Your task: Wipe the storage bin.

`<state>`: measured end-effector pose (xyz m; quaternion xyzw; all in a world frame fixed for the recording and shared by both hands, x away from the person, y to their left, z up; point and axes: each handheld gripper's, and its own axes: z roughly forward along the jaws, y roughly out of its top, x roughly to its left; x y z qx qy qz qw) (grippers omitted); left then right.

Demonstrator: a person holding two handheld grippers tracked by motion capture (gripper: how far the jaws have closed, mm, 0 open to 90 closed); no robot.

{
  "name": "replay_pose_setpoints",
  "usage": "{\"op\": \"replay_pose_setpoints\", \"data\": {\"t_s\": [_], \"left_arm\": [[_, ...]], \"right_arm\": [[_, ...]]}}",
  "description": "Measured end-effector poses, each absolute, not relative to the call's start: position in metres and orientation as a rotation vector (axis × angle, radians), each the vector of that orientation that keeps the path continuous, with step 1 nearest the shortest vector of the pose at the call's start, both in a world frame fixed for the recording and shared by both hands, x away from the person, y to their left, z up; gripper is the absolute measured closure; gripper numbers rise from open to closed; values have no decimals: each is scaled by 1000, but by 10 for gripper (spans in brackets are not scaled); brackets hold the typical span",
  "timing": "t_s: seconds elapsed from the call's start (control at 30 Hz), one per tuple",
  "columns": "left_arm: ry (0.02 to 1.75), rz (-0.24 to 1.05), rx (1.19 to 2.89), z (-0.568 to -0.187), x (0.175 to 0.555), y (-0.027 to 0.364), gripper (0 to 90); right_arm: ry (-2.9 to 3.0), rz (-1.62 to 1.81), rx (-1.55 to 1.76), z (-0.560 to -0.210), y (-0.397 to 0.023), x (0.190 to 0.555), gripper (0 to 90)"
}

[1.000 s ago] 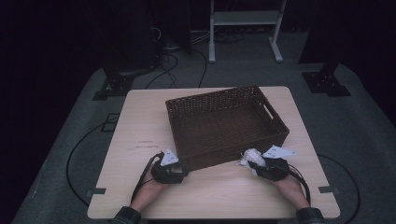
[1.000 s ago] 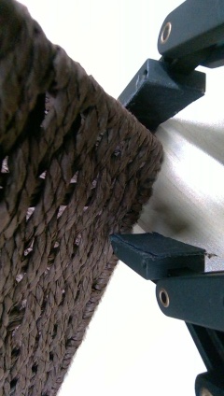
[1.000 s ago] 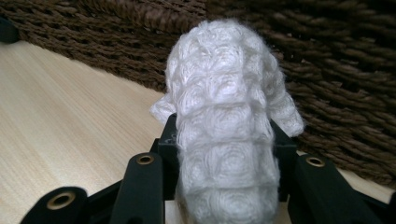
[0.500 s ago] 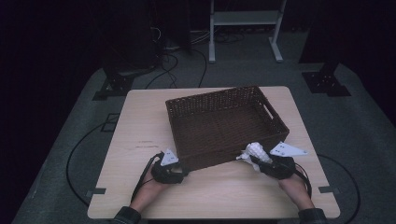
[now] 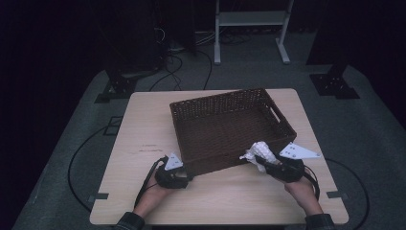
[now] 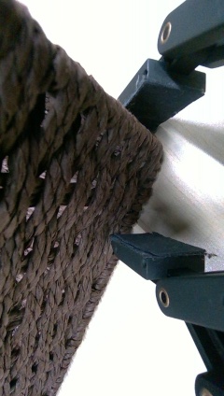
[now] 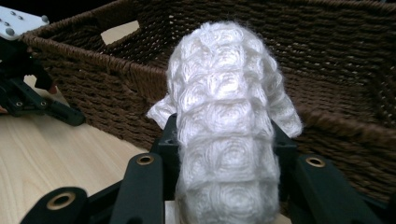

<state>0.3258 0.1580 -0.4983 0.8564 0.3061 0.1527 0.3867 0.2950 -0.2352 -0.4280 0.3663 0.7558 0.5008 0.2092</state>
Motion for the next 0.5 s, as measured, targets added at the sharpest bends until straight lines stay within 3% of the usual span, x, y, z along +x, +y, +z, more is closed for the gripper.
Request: {"op": "replay_pose_setpoints", "data": {"t_s": [0.5], "left_arm": [[780, 389, 2180, -498, 326, 158, 357]], "right_arm": [[2218, 1305, 1012, -453, -218, 303, 597]]}}
